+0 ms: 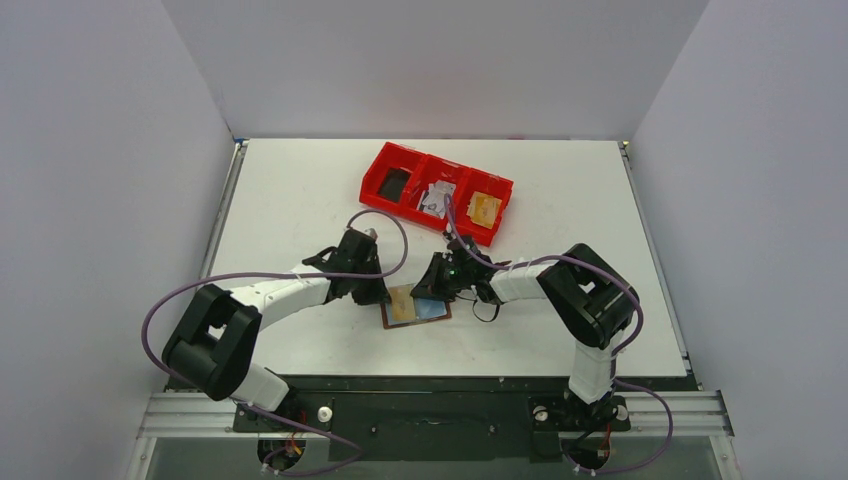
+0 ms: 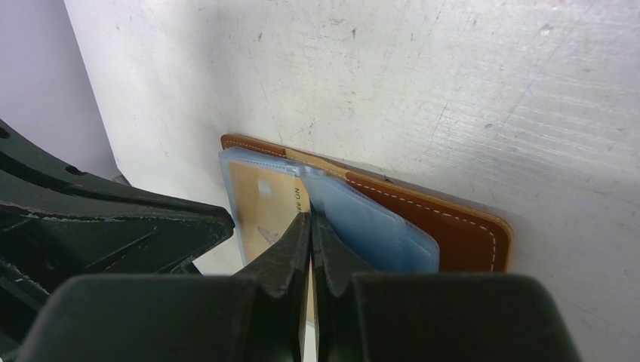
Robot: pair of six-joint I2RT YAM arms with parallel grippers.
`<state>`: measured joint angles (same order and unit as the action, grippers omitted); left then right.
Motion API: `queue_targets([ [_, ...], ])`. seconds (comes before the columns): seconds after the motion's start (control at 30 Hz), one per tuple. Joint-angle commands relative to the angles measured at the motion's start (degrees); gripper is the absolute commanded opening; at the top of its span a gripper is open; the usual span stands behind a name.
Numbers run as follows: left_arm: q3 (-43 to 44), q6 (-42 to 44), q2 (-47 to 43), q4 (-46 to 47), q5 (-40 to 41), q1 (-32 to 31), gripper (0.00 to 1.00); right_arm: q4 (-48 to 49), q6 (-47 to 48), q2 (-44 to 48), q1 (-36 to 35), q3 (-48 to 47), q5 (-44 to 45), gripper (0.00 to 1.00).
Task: Take the credit cards out of the card holder
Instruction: Remove the credit card from the card holder.
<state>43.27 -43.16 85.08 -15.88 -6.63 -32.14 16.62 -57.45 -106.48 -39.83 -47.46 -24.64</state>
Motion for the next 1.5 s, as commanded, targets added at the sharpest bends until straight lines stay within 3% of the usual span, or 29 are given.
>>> queue_targets([
  [0.0,-0.1,0.7,-0.4,-0.6,1.3,0.1,0.0,-5.2,2.7,-0.1,-0.1,0.3,4.8,0.0],
  [0.33,-1.4,0.6,0.5,0.6,0.8,-0.1,0.0,-5.2,2.8,-0.5,-0.1,-0.1,4.6,0.0],
  [0.53,-1.5,0.2,2.5,1.4,0.8,-0.4,0.0,-4.9,2.8,-0.4,-0.2,-0.4,3.3,0.2],
  [0.67,-1.4,-0.1,3.8,1.2,1.1,-0.4,0.0,-3.7,2.5,-0.3,-0.1,0.0,1.8,0.25],
  [0.83,-1.3,-0.3,4.7,1.0,1.4,-0.5,0.0,-1.7,1.5,-1.2,0.0,0.3,0.1,0.25],
  [1.03,-1.1,-0.6,5.9,0.5,2.0,-0.5,0.0,0.2,0.3,-1.3,0.6,1.2,-0.6,0.15],
  [1.47,-0.8,-1.9,8.1,-0.6,3.9,-0.5,0.0,8.5,-3.5,-1.2,2.5,4.7,-3.6,0.17],
])
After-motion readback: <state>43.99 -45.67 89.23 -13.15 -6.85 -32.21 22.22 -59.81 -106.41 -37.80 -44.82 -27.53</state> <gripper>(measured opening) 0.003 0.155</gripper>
